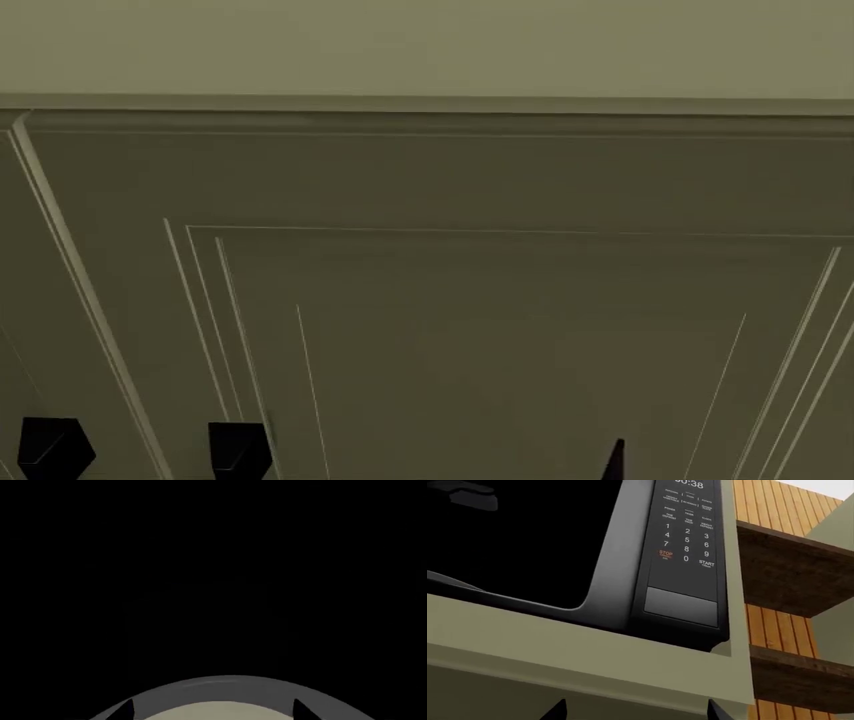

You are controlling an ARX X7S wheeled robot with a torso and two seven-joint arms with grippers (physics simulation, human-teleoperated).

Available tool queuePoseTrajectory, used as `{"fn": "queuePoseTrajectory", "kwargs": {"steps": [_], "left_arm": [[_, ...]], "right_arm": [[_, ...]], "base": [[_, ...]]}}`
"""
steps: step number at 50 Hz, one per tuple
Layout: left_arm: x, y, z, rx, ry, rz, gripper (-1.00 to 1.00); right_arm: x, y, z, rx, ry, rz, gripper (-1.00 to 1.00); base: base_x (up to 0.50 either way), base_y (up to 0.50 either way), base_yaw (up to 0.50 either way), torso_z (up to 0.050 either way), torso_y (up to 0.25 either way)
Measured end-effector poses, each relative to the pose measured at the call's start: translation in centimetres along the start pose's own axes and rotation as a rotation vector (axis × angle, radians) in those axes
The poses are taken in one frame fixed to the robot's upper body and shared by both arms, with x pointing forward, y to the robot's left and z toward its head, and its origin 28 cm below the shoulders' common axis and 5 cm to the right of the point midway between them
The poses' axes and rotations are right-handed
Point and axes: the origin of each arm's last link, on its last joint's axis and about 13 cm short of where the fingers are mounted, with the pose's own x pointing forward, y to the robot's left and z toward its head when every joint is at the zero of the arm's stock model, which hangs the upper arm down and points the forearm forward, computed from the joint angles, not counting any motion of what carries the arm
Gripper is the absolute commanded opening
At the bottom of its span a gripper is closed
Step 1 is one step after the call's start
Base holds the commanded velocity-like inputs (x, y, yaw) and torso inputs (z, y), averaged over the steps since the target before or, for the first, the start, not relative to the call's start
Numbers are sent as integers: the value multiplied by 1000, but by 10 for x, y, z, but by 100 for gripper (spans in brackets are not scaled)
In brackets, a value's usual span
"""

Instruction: Pick the butter stick from the counter and place it in the microwave.

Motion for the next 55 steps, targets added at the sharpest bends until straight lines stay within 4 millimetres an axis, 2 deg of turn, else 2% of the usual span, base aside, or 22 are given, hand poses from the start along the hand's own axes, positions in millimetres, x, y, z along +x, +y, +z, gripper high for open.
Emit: {"fn": "queuePoseTrajectory", "kwargs": {"steps": [55], "left_arm": [[-26, -5, 36, 131, -748, 56, 100]], "right_arm": [[-1, 0, 1, 3, -7, -2, 100]], "base": [[0, 0, 0, 0, 0]]}}
